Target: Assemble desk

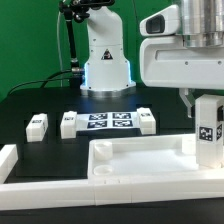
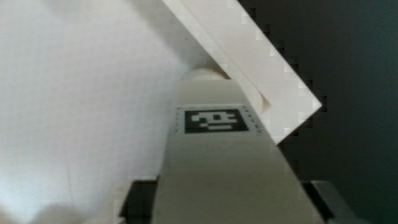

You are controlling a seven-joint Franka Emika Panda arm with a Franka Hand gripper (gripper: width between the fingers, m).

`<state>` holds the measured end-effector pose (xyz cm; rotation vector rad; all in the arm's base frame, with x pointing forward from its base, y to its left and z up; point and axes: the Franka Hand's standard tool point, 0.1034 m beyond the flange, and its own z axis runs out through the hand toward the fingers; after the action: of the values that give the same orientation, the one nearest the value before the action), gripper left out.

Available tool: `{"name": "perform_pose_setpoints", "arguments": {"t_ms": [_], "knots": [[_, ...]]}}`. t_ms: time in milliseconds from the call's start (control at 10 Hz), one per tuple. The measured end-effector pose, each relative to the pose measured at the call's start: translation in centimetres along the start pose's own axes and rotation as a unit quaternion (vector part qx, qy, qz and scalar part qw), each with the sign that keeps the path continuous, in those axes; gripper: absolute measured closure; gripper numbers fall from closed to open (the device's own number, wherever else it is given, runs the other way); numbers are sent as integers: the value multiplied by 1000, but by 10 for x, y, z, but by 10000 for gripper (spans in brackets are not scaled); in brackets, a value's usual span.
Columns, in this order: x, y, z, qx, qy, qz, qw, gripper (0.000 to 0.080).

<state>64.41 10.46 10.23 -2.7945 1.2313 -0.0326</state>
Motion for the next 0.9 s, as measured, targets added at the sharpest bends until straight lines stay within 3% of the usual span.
{"name": "perform_pose_setpoints", "arguments": {"t_ms": [400,900], "knots": [[4,5,-1,8,-22,186,982,511],[5,7,0,4,-22,310,951,509]]}}
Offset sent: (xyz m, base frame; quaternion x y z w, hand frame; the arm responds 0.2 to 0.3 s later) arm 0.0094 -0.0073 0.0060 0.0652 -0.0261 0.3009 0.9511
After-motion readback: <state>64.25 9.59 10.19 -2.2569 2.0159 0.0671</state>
